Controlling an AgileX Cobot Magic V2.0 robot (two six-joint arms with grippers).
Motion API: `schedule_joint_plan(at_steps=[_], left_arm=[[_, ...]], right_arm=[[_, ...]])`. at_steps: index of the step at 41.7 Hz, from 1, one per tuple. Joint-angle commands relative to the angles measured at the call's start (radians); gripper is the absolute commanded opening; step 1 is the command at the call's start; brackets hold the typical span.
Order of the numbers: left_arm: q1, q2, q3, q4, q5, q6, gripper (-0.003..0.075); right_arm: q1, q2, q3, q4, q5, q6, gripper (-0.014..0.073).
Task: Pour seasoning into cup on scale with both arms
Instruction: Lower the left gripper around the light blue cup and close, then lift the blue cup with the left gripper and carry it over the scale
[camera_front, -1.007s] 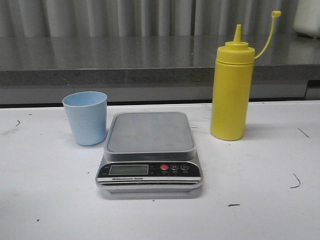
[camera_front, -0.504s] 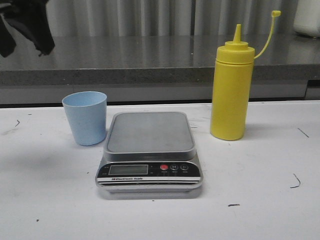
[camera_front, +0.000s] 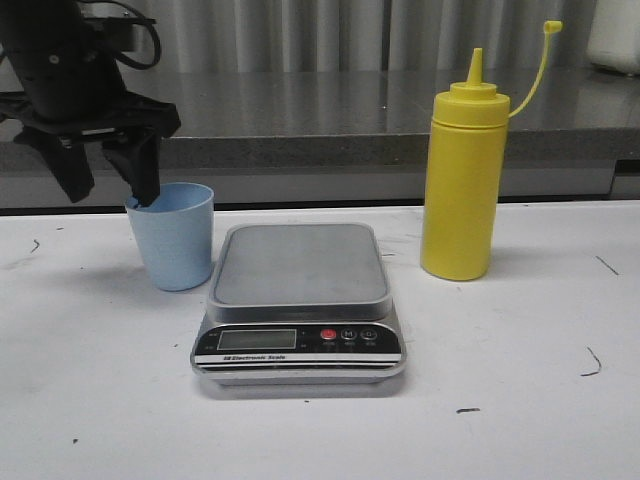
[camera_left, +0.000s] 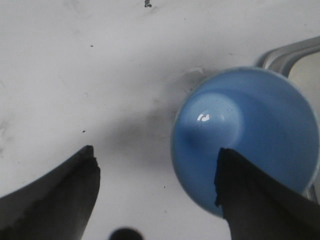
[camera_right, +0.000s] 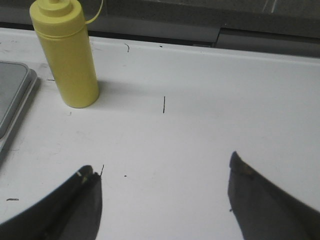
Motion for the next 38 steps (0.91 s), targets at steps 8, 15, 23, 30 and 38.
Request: schedule_joint_plan(at_steps=[8,15,23,30,38], left_arm=[[-0.005,-0.004,-0.048,-0.033,-0.090,-0.015,0.0430],[-0.005,-0.004,-0.048,-0.044,-0.076,-0.015,0.0247],[-0.005,0.006,-0.048,-0.044,-0.048,-0.015,0.0167],[-0.005,0.009,-0.048,-0.044,-0.061,-0.015,0.0160],[-0.005,0.009,-0.048,-0.069,-0.061,-0.015,0.0006]], right_arm=[[-0.002,0.010,-0.027,-0.011,-0.069,-0.012,0.0549],[-0.002,0.010,-0.027,-0.011,-0.069,-0.012,0.0549],[-0.002,0.010,-0.027,-0.011,-0.069,-0.012,0.0549],[-0.002,0.010,-0.027,-0.011,-0.069,-0.012,0.0549],[-0.002,0.010,-0.027,-0.011,-0.069,-0.012,0.0549]])
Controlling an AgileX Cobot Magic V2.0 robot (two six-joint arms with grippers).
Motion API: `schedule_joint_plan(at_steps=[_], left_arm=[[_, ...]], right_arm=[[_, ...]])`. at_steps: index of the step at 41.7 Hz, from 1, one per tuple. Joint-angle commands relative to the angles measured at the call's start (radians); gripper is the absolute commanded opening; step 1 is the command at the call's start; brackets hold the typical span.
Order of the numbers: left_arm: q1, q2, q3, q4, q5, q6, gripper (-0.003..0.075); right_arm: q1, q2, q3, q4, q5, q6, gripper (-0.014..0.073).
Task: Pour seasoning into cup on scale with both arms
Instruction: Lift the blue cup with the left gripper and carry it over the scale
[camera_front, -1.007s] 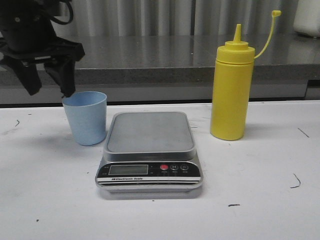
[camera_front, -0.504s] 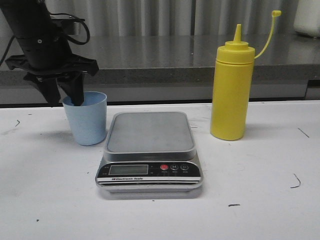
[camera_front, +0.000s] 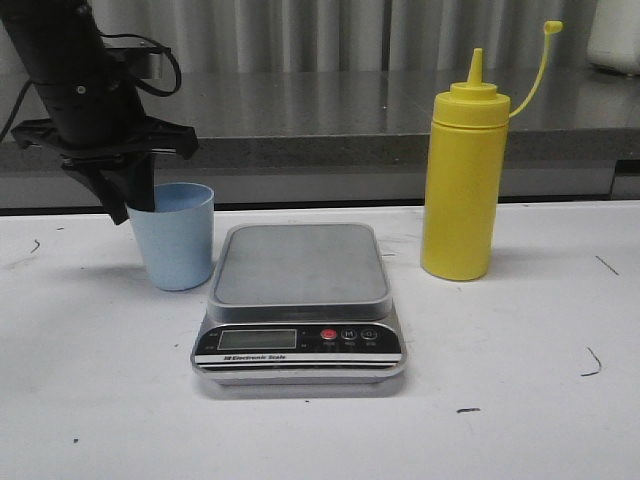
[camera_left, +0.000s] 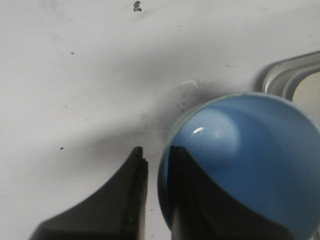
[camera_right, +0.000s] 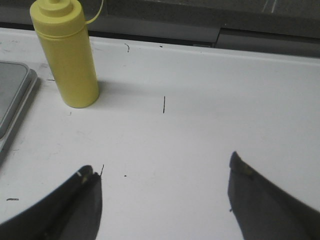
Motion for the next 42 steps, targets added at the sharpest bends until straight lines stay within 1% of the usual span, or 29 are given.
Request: schedule_joint_plan(at_steps=[1,10,18,24,32,35,42], left_arm=[[-0.006,-0.050,-0.029,-0.021,-0.025,-0.013,-0.0021],[-0.032,-0.105,-0.029,-0.023,-0.009,-0.013,-0.0020],[-0.100,-0.203,-0.029,-0.016,-0.023,-0.013,-0.0020],[-0.168,-0.224,-0.037,-0.016,-0.044,-0.013,-0.0020],[-0.231,-0.170,-0.122,-0.016,-0.040,-0.024,-0.0020],[-0.241,-0.135,-0.177,-0.016,-0.014,-0.036,-0.0020],[-0.247,-0.033,-0.304,-0.016,0.091,-0.040,-0.0020]], right_arm=[[-0.002,0.010,-0.027,-0.011,-0.069,-0.012,0.0549],[-0.002,0.010,-0.027,-0.011,-0.069,-0.012,0.0549],[-0.002,0.010,-0.027,-0.011,-0.069,-0.012,0.0549],[-0.002,0.010,-0.027,-0.011,-0.069,-0.012,0.0549],[-0.002,0.010,-0.027,-0.011,-0.069,-0.012,0.0549],[-0.002,0.010,-0.027,-0.011,-0.069,-0.012,0.0549],[-0.002,0.010,-0.027,-0.011,-0.069,-0.012,0.0549]])
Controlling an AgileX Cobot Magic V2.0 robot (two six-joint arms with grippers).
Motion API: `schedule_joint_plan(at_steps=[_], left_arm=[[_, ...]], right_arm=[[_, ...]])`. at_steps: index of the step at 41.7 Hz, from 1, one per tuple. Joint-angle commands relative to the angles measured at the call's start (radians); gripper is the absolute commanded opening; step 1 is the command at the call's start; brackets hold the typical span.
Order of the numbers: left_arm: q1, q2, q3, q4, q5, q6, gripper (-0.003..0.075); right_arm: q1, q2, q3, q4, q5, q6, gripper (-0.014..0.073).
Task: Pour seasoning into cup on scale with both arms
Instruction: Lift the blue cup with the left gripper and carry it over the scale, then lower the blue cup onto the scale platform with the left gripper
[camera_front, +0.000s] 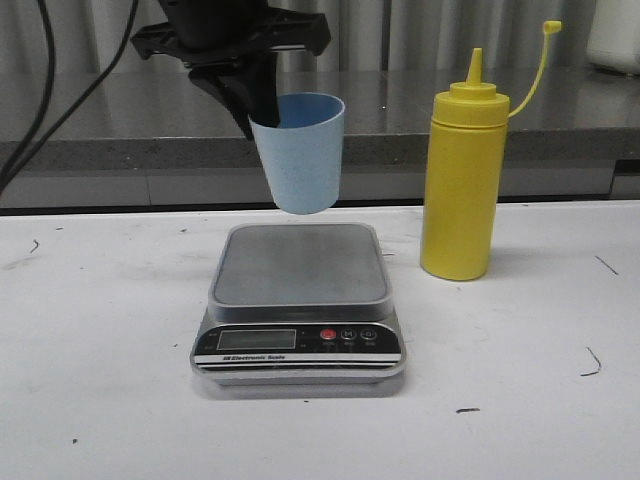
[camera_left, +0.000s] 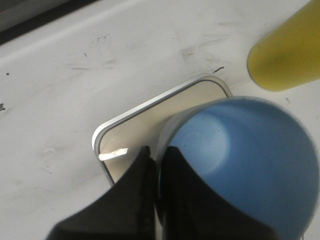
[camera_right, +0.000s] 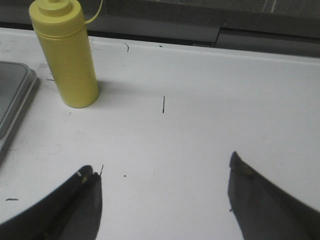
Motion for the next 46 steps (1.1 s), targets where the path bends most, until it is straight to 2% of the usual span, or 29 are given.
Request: schedule_joint_plan(at_steps=[1,7,28,31,39,41,46], left_arm=[[-0.007,-0.005,-0.093,-0.007,0.022,-0.015,-0.0020],[-0.007,0.038,-0.134,-0.007,0.052,-0.015,-0.0020],[0.001,0.066,-0.134,0.012,0.086,-0.015,-0.0006],[0.001,0.066,-0.134,0.012,0.087,-0.015,0.0055],[0.000,0.064,-0.134,0.007,0.082,-0.015,0.0329],[0.000,0.059,-0.134,0.007,0.082,-0.015,0.0356],[0.000,0.021,-0.133,0.022,0.091,-0.015,0.0357]], right_arm=[[-0.002,0.010,-0.027,-0.011,-0.069,-0.012,0.0549],[-0.002,0.010,-0.027,-0.011,-0.069,-0.012,0.0549],[-0.002,0.010,-0.027,-0.011,-0.069,-0.012,0.0549],[-0.002,0.010,-0.027,-0.011,-0.069,-0.012,0.0549],[-0.002,0.010,-0.027,-0.011,-0.069,-0.012,0.0549],[-0.002,0.010,-0.027,-0.011,-0.069,-0.012,0.0549],[-0.002,0.010,-0.027,-0.011,-0.069,-0.012,0.0549]])
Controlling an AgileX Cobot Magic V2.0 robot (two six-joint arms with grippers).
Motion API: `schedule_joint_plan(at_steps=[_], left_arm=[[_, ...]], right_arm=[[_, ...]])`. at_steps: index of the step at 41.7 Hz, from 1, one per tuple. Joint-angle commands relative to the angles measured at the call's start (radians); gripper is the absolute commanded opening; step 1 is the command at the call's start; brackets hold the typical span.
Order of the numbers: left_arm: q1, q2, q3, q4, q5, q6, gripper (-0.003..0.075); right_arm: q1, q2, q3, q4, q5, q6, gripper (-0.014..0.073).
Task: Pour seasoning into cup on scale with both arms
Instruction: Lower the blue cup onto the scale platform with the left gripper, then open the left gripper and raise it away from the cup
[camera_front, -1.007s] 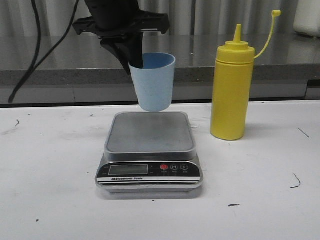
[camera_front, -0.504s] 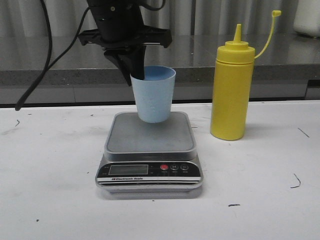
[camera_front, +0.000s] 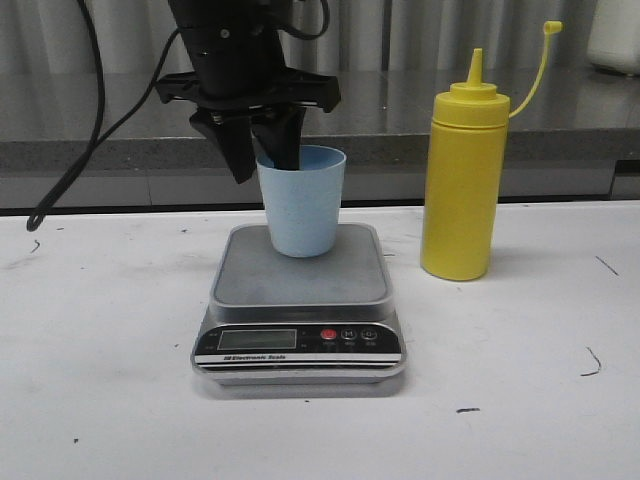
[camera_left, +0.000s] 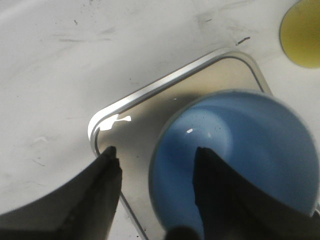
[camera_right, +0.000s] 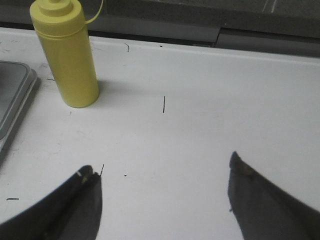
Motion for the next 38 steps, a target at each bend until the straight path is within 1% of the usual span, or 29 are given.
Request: schedule_joint_plan(at_steps=[1,4,7,14,19,31,38], left_arm=[[0.000,-0.110,-0.030,0.004,-0.014,-0.013,0.0357],[0.000,-0.159,-0.005,0.006,-0.005,-0.013,0.0356],[0.000,-0.213,0.039,0.008,-0.031,-0.011,0.0356],[0.000,-0.378,0.208,0.029,-0.124,-0.007,0.0356],[0.000,-0.513,0.346,0.074,-0.178,-0.007,0.0356],[0.002,-0.835,0.622,0.084,-0.270,-0.009,0.0356],[0.002,-1.009,0.751,0.084,-0.283,-0.034,0.0356]], right_arm=[[-0.002,0.010,-0.027,-0.011,-0.069,-0.012,0.0549],[-0.002,0.010,-0.027,-0.011,-0.069,-0.012,0.0549],[-0.002,0.010,-0.027,-0.011,-0.069,-0.012,0.0549],[-0.002,0.010,-0.027,-0.011,-0.069,-0.012,0.0549],[-0.002,0.010,-0.027,-0.011,-0.069,-0.012,0.0549],[-0.002,0.010,-0.027,-0.011,-0.069,-0.012,0.0549],[-0.002,0.010,-0.027,-0.011,-0.069,-0.012,0.0549]])
